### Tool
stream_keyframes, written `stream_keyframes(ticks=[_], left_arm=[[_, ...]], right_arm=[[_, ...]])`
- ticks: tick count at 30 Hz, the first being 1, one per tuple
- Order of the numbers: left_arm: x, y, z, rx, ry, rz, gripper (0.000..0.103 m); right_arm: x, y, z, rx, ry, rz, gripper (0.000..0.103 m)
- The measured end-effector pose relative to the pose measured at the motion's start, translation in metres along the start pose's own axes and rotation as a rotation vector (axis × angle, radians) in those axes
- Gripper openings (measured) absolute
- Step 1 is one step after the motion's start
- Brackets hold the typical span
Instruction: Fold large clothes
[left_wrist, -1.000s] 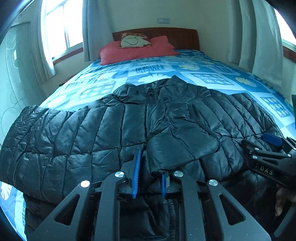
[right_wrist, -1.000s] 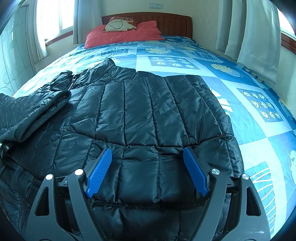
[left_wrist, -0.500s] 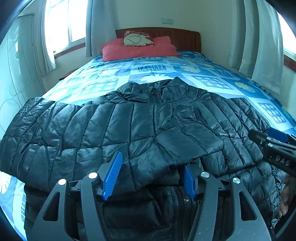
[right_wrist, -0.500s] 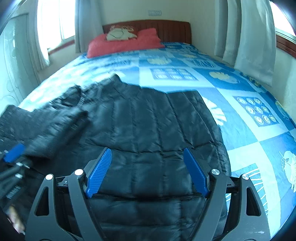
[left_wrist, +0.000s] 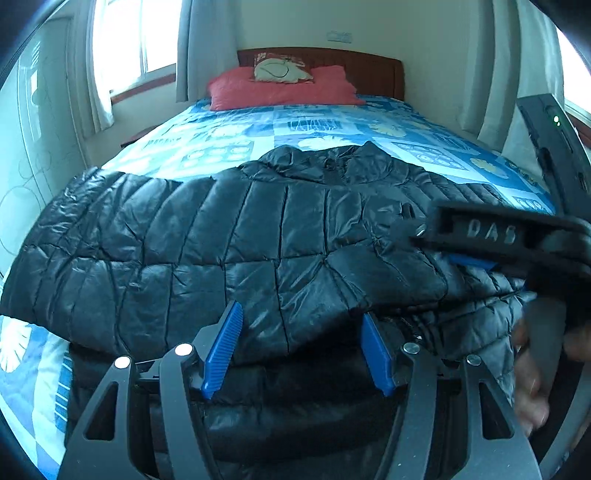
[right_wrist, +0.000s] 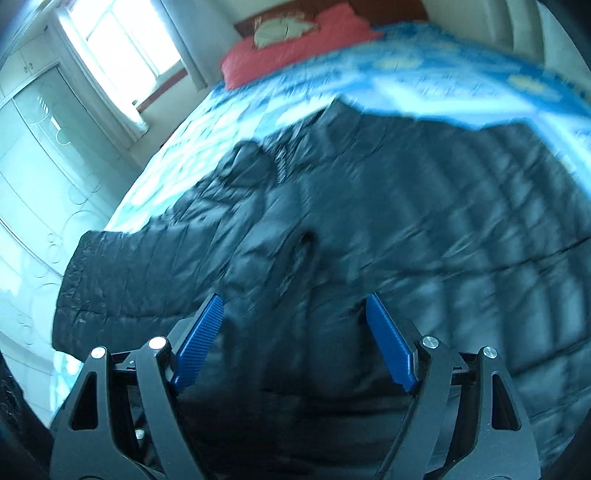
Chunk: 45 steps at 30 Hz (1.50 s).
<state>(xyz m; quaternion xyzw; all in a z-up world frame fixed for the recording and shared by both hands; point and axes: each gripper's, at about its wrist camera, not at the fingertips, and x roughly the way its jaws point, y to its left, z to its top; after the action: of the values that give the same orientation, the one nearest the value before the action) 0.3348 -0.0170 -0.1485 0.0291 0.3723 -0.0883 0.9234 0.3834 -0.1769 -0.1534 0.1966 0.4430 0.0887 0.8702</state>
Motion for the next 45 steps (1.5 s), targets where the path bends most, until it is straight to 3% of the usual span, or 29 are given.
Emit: stream_keyframes(ticks=[1,4,6,8,14,18,22,31,36,40,42,45], left_arm=[[0.002,0.0,0.0,-0.001,0.003,-0.002,0.062],[0.004,-0.004,-0.001,0.011,0.006,-0.003,0.062],[0.001,-0.007,-0.002,0.027,0.003,-0.001,0.062],[-0.004,-0.007,-0.002,0.03,0.001,-0.019,0.062],[-0.039,0.005,0.006,0.006,-0.056,-0.084,0.062],[-0.06,0.025,0.016,-0.019,-0.122,-0.078,0.062],[-0.056,0.052,0.027,-0.051,-0.147,-0.007,0.062],[0.017,0.125,0.038,-0.163,-0.018,0.224,0.062],[0.032,0.134,0.03,-0.162,0.018,0.241,0.063],[0.058,0.137,0.023,-0.144,0.11,0.255,0.066],[0.058,0.138,0.024,-0.144,0.12,0.253,0.066],[0.045,0.139,0.028,-0.132,0.121,0.247,0.066]], right_arm=[[0.003,0.007,-0.002,-0.033,-0.002,-0.022,0.077],[0.009,0.02,-0.003,-0.104,0.025,-0.024,0.03],[0.006,0.02,-0.002,-0.096,0.015,-0.003,0.02],[-0.005,0.019,0.002,-0.102,-0.027,-0.005,0.016],[-0.057,0.003,0.017,-0.189,-0.202,-0.16,0.014],[-0.075,-0.038,0.031,-0.173,-0.21,-0.237,0.014],[-0.072,-0.083,0.037,-0.114,-0.175,-0.286,0.014],[-0.041,-0.133,0.029,-0.058,-0.08,-0.332,0.018],[-0.029,-0.14,0.027,-0.067,-0.06,-0.345,0.019],[-0.027,-0.144,0.025,-0.045,-0.069,-0.328,0.018],[-0.03,-0.144,0.026,-0.042,-0.073,-0.319,0.019],[-0.043,-0.134,0.028,-0.06,-0.059,-0.325,0.031]])
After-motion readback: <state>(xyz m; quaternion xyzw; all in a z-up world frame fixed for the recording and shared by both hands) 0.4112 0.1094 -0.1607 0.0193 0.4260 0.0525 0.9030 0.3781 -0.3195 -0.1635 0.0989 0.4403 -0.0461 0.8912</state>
